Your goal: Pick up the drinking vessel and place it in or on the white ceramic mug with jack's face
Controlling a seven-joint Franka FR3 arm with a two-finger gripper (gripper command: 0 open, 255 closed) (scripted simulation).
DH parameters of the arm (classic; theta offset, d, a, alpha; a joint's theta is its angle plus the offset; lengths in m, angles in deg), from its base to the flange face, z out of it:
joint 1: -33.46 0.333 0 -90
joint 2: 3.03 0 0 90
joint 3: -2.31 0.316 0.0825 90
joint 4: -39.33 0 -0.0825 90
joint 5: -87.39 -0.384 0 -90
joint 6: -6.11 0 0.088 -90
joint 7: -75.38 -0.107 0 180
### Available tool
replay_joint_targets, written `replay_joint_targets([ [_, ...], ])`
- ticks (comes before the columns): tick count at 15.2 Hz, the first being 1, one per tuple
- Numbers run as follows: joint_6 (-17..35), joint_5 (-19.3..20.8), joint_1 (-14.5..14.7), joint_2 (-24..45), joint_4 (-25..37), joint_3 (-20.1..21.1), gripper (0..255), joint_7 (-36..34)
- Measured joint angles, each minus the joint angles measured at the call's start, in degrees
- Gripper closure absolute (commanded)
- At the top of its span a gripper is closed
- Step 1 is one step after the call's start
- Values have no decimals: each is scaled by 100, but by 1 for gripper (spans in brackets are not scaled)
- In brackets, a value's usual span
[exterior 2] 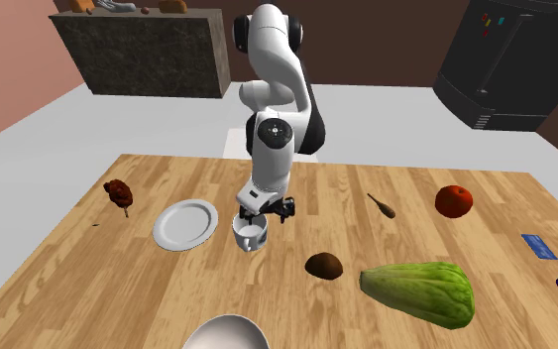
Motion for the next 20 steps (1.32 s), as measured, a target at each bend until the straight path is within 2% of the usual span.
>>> replay_joint_targets([
  [5, 336, 7, -14, 119, -217, -6, 0, -5],
  [11, 388, 9, -16, 127, -257, -8, 0, -5],
  [12, 388, 9, -16, 127, -257, -8, 255, -5],
  [20, 387, 8, -16, 127, -257, -8, 255, -5],
])
